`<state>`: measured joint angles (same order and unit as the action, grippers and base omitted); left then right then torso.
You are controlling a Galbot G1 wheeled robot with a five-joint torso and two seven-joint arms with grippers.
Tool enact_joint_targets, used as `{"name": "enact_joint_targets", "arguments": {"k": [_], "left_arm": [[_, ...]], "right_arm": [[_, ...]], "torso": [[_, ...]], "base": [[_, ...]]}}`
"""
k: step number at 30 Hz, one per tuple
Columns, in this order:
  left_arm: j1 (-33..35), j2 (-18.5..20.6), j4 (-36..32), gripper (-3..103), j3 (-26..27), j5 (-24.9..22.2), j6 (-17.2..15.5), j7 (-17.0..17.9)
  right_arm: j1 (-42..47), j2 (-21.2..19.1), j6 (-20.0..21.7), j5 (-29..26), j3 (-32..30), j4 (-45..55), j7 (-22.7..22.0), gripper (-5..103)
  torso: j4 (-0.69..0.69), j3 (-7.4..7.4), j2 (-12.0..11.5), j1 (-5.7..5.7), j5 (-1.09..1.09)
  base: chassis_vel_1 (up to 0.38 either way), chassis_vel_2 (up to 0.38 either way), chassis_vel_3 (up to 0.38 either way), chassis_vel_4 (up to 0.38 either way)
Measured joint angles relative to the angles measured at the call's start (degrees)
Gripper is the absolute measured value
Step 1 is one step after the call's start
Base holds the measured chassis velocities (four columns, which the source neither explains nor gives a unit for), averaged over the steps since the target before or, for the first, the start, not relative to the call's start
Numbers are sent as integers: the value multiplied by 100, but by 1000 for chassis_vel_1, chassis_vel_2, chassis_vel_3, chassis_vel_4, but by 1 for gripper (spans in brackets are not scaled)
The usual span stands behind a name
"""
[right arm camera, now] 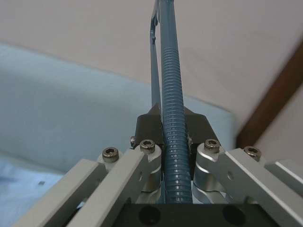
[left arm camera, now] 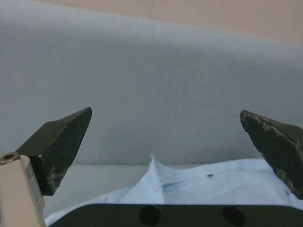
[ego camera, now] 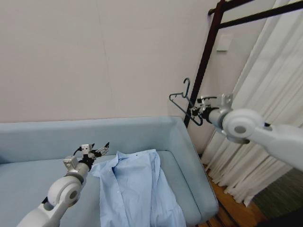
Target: Pick up the clothes from the sofa and hang them on the clothes hanger.
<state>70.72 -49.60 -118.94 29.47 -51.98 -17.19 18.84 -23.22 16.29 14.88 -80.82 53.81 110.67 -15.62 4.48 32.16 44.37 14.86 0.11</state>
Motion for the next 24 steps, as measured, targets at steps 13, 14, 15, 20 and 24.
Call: {"name": "enact_joint_targets", "arguments": {"k": [13,14,15,20,24], "left_arm": [[-298,-11,1366,100,-471,372,57,-152],[-380,-2,1500,100,-504,359,57,-229],[-380,-2,1500,100,-504,359,57,-229],[-787,6,1996,100,-768,259,42,-404],[-1479,-56,2433,100,-1361,129,0,-583]], "right_arm": [[2292,912,-1210,1748,-516,-1622,2881,8],[2450,1032,-1239,1845,-615,-1771,3097,8],[2450,1032,-1239,1845,-615,-1771,3097,8],[2543,1425,-1432,2027,-604,-2312,3831,8],[2662,1517,-1691,2062,-572,-2484,4286,8]], "torso": [[-4,0,0,0,-3],[-1,0,0,0,-3],[-1,0,0,0,-3],[-7,0,0,0,-5],[0,0,0,0,-2]], "base": [[0,0,0,0],[0,0,0,0],[0,0,0,0],[0,0,0,0],[0,0,0,0]]}}
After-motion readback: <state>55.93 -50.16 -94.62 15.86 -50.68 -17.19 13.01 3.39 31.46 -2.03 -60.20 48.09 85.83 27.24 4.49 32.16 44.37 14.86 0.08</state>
